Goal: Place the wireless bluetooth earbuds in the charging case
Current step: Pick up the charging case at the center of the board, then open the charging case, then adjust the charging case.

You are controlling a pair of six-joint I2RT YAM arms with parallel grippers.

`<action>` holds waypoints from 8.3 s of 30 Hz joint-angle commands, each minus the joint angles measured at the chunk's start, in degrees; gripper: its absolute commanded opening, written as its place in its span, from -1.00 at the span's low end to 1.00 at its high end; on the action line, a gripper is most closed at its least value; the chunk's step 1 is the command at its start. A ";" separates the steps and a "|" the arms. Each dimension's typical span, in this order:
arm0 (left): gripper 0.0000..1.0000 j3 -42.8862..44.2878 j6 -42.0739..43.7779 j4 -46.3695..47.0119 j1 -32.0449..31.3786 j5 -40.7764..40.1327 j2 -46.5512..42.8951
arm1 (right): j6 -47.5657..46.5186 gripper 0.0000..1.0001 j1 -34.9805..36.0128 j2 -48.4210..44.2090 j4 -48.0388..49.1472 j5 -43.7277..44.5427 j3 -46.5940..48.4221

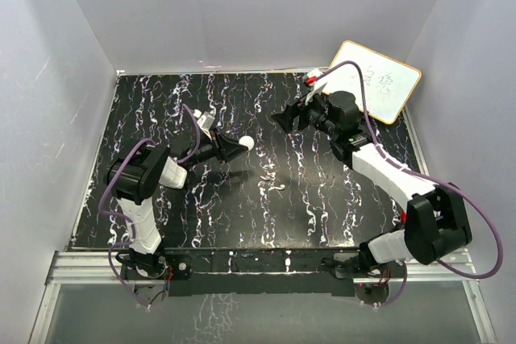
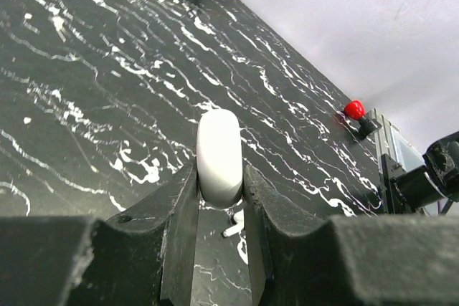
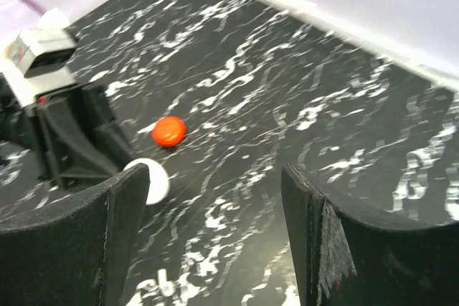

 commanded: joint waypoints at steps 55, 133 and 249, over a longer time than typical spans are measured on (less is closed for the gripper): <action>-1.00 12.82 -1.60 14.85 -2.18 18.41 -8.17 | 20.65 -0.77 -0.93 16.19 21.04 -37.89 3.76; -1.00 13.42 0.83 14.84 -3.58 17.69 -7.86 | 14.33 -0.20 -6.55 6.65 9.21 -16.32 -0.04; 0.21 20.00 17.29 -35.39 -3.16 12.19 -10.70 | -26.22 -0.95 15.83 2.78 -9.61 20.01 2.68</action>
